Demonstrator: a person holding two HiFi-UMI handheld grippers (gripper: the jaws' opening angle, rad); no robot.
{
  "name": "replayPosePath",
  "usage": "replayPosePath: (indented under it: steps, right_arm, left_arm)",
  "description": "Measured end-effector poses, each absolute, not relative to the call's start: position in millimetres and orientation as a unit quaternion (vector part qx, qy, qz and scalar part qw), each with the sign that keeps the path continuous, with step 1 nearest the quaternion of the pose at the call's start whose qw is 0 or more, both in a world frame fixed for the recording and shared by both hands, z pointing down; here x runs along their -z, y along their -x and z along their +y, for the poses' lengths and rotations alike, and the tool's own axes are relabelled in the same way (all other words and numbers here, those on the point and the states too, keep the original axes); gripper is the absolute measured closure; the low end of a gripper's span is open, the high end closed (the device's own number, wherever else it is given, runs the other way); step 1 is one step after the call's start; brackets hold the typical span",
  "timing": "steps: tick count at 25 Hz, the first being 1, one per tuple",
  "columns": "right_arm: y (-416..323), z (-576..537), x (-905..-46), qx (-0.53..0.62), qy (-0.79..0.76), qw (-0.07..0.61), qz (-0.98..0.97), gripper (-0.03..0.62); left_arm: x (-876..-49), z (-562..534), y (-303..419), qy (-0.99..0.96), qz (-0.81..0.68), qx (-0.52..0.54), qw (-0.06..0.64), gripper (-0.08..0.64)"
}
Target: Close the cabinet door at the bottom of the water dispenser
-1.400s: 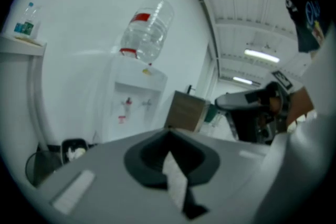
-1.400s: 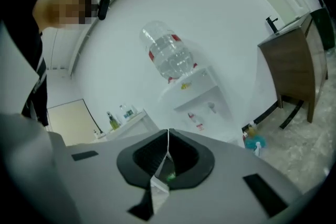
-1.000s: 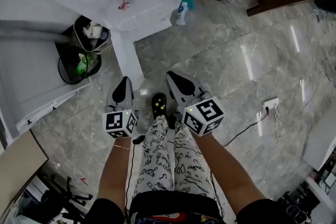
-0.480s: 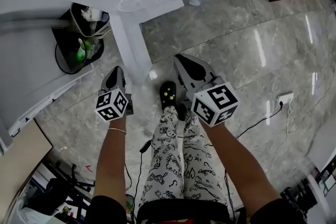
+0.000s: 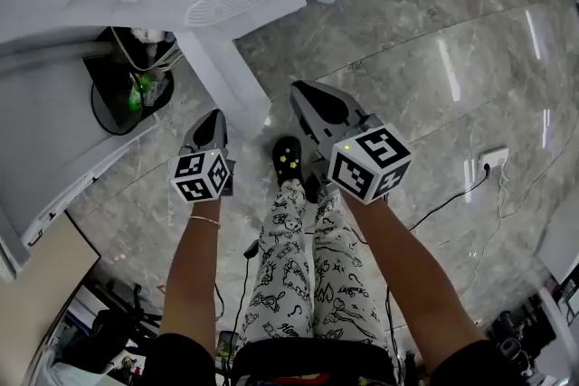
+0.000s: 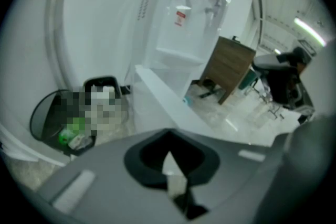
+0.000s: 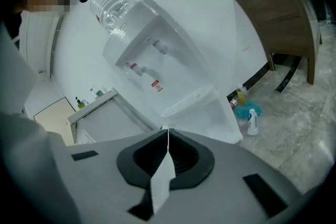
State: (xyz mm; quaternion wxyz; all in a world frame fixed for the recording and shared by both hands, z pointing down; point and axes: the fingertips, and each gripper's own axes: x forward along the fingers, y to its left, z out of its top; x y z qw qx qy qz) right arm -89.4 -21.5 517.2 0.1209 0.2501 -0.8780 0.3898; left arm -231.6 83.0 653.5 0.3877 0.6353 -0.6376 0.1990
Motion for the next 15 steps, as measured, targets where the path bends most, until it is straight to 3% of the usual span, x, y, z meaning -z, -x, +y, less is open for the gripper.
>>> replayPosePath:
  steps: [15]
  right_arm:
    - [58.5,-73.3,-489.1,-0.397,-0.285,0.056,-0.871,0.575]
  left_arm:
    - [-658.9,-30.2,157.7,-0.687,-0.571,-0.216,0.394,0.563]
